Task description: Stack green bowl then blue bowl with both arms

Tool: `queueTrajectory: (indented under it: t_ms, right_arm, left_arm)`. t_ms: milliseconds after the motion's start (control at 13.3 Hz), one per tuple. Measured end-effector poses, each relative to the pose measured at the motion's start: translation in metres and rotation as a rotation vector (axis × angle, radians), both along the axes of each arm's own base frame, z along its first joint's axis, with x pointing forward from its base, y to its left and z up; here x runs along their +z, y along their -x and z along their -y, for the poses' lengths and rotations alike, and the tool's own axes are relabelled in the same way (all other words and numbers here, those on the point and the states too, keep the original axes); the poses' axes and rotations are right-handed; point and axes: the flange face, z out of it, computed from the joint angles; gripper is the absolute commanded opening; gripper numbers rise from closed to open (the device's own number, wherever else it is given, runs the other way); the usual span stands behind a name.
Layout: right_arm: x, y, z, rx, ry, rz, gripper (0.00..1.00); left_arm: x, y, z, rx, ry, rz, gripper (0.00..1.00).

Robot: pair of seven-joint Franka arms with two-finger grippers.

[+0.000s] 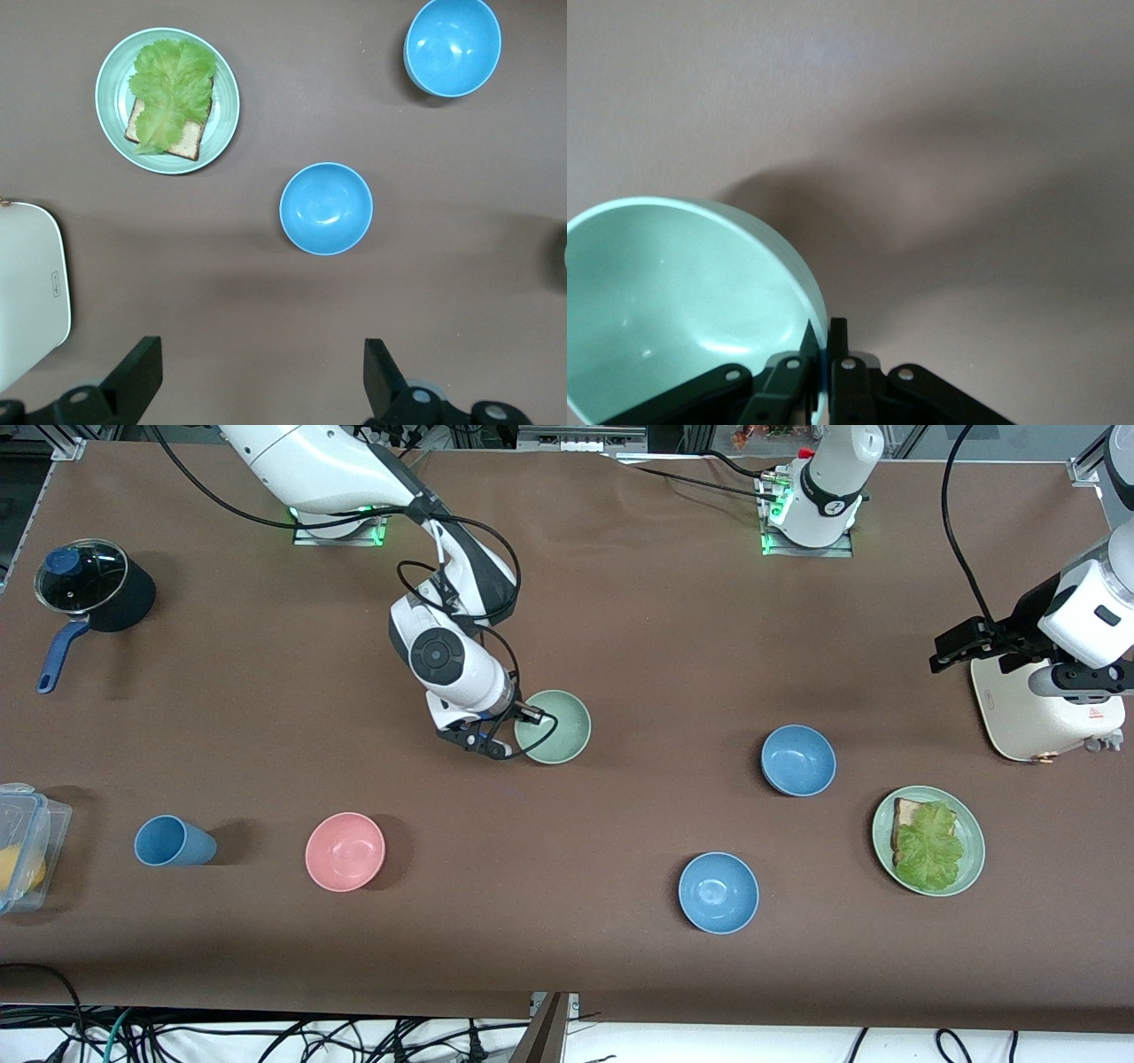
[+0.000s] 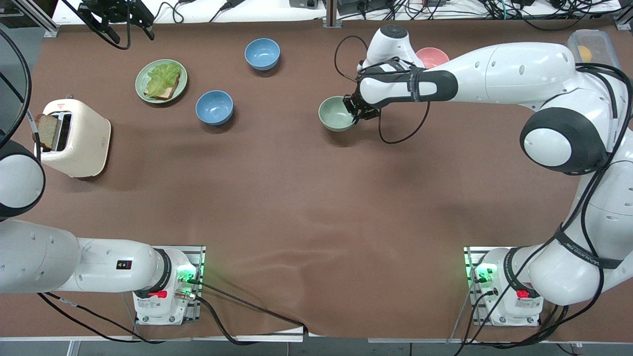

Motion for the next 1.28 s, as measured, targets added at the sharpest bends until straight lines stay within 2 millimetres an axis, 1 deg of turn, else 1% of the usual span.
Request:
queueTrajectory:
  t_ms: [376, 451, 526, 602, 677, 827, 902, 977, 1053, 1128, 1203, 1278]
  right_arm:
    - [-0.026, 0.009, -0.005, 0.024, 0.022, -0.022, 0.01]
    - [-0.026, 0.009, -0.005, 0.023, 0.021, -0.021, 0.57]
    - [-0.025, 0.008, -0.006, 0.023, 0.019, -0.019, 0.84]
    - [-0.024, 0.006, -0.005, 0.021, 0.019, -0.016, 0.96]
    - [-0.022, 0.003, -0.004, 0.018, 0.017, -0.009, 0.99]
    - [-0.011, -0.008, -0.004, 0.024, 0.017, 0.024, 0.99]
    - [-0.003, -0.015, -0.003, 0.035, 0.026, 0.046, 0.99]
    - [0.011, -0.022, -0.002, 0.056, 0.046, 0.059, 0.99]
    - [0.03, -0.031, 0.002, 0.09, 0.075, 0.062, 0.99]
    - [0.054, -0.044, 0.011, 0.136, 0.101, 0.065, 0.99]
    - [0.081, -0.06, 0.027, 0.191, 0.118, 0.075, 0.99]
    - [0.108, -0.079, 0.053, 0.251, 0.129, 0.1, 0.99]
  left_arm:
    - [0.0, 0.0, 0.0, 0.0, 0.0, 0.0, 1.0]
    - [0.0, 0.0, 0.0, 0.0, 0.0, 0.0, 1.0]
    - [0.0, 0.0, 0.0, 0.0, 0.0, 0.0, 1.0]
    - [0.0, 0.0, 0.0, 0.0, 0.0, 0.0, 1.0]
    - [0.0, 0.0, 0.0, 0.0, 0.0, 0.0, 1.0]
    - [0.0, 0.0, 0.0, 0.0, 0.0, 0.0, 1.0]
    - [0.0, 0.0, 0.0, 0.0, 0.0, 0.0, 1.0]
    - [0.0, 0.0, 0.0, 0.0, 0.0, 0.0, 1.0]
    - [0.0, 0.0, 0.0, -0.001, 0.0, 0.0, 1.0]
    - [0.0, 0.0, 0.001, -0.002, 0.0, 0.0, 1.0]
    - [0.0, 0.0, 0.002, -0.004, 0.0, 0.0, 1.0]
    - [0.0, 0.0, 0.002, -0.004, 0.0, 0.0, 1.0]
